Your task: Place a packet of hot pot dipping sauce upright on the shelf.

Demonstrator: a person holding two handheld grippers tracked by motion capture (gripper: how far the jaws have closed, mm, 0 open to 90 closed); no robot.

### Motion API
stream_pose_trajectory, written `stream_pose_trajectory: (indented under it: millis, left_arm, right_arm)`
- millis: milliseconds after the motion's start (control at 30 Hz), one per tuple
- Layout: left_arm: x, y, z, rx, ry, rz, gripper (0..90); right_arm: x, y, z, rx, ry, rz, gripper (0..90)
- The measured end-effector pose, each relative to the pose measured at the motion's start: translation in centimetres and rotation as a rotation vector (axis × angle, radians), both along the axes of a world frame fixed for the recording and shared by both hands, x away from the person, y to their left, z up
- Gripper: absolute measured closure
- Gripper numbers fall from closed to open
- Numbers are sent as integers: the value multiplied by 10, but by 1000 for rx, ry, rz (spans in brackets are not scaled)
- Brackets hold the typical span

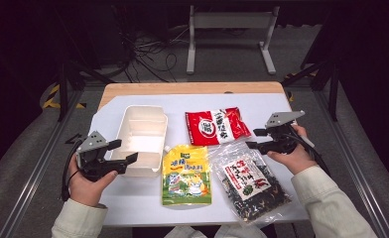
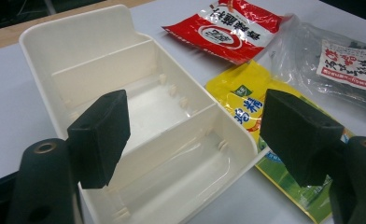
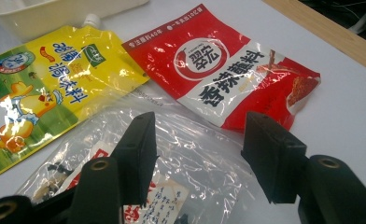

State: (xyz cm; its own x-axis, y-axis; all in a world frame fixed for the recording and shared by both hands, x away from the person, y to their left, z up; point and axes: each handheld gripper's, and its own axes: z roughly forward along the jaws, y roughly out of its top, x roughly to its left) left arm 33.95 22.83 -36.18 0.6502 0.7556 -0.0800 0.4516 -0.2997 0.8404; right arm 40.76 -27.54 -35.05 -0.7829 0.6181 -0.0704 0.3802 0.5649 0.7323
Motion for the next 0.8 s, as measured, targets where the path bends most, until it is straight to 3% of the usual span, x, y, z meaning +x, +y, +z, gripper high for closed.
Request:
stream_pose_trajectory:
  millis: [233, 433, 800]
  left_arm:
    - [-11, 7, -2, -1, 6, 30, 250]
    - [-19, 14, -4, -4, 5, 52, 248]
    - [-30, 27, -10, -19, 13, 87, 248]
  right_arm:
    - [18, 14, 7, -16, 0, 15, 445]
    - [37, 26, 5, -35, 8, 19, 428]
    - [76, 40, -5, -43, 47, -66, 390]
